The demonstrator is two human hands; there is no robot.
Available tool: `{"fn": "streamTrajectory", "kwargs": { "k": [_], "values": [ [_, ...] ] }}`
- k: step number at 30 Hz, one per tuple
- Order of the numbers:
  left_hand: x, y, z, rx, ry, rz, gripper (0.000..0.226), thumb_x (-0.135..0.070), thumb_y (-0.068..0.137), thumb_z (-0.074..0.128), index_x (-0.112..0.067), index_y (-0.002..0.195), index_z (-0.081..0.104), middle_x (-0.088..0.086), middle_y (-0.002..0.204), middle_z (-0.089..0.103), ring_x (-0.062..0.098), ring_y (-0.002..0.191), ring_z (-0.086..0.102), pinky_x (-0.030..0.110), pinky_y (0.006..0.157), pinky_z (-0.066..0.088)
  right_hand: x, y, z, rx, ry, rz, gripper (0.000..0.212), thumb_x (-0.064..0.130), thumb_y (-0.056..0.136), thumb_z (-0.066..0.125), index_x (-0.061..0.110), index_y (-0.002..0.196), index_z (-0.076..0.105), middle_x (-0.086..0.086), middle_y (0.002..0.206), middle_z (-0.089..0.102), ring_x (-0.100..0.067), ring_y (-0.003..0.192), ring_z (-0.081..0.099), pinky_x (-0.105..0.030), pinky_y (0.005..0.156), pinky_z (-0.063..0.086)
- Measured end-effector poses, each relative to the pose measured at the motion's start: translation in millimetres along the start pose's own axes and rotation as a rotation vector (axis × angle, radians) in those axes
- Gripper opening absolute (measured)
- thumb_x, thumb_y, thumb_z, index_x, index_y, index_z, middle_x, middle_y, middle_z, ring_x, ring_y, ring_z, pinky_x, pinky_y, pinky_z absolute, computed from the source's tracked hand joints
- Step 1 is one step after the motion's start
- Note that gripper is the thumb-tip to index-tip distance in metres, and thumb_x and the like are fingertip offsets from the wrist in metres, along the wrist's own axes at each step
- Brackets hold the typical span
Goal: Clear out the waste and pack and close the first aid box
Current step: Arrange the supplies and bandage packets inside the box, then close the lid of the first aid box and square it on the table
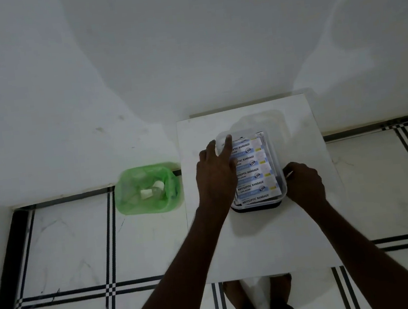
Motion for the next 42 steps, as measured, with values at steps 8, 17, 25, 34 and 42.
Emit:
{"fn": "streamTrajectory", "kwargs": {
  "k": [8,17,25,34,42],
  "values": [
    [36,-13,0,0.042,-0.438,-0.296,0.046,-0.036,0.086,0.064,-0.020,0.129,0.061,0.005,0.107,0.075,0.018,0.086,0.073,0.044,0.081,0.060,-5,15,7,0.109,-0.039,-0.054,0.006,0.012,0.079,0.069,0.006,0.079,0.070,-0.012,0.081,0.072,-0.026,0.071,0.065,-0.022,0.059,0.039],
    [44,-17,-15,0.008,-0.654,-0.389,0.016,-0.008,0.083,0.064,-0.008,0.095,0.074,0.008,0.077,0.075,0.025,0.065,0.075,0.045,0.055,0.063,-6,5,-34,-0.018,0.357,0.086,0.010,0.014,0.079,0.069,0.005,0.082,0.072,-0.011,0.079,0.071,-0.028,0.078,0.067,-0.041,0.079,0.056],
    [45,-10,-8,0.044,-0.557,-0.369,0.022,-0.026,0.075,0.063,-0.013,0.089,0.074,0.004,0.076,0.075,0.025,0.064,0.074,0.046,0.058,0.062,34,-29,-133,-0.225,0.562,-0.054,0.031,0.013,0.083,0.070,0.014,0.114,0.068,-0.004,0.086,0.069,-0.008,0.077,0.065,-0.026,0.068,0.052],
    [47,-1,8,0.252,-0.969,-0.526,0.025,-0.019,0.098,0.058,0.001,0.108,0.068,0.024,0.098,0.073,0.034,0.081,0.075,0.041,0.067,0.064,97,-56,-72,-0.255,0.327,-0.338,0.036,0.014,0.079,0.074,0.008,0.112,0.062,-0.008,0.098,0.071,-0.014,0.081,0.068,-0.016,0.070,0.056],
    [46,16,5,0.263,-0.932,-0.466,0.031,-0.025,0.093,0.066,-0.006,0.117,0.064,0.018,0.103,0.073,0.028,0.085,0.074,0.039,0.071,0.063,124,-78,0,-0.264,0.078,-0.524,0.033,0.010,0.081,0.069,0.000,0.112,0.063,-0.015,0.096,0.068,-0.028,0.087,0.067,-0.040,0.076,0.059]
  ]
}}
Point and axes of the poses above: each hand's wrist, its own y-axis towards the middle knuckle, its own z-axis out of the palm, x = y × z, the point moved 6 cm from there along y, towards the middle knuckle
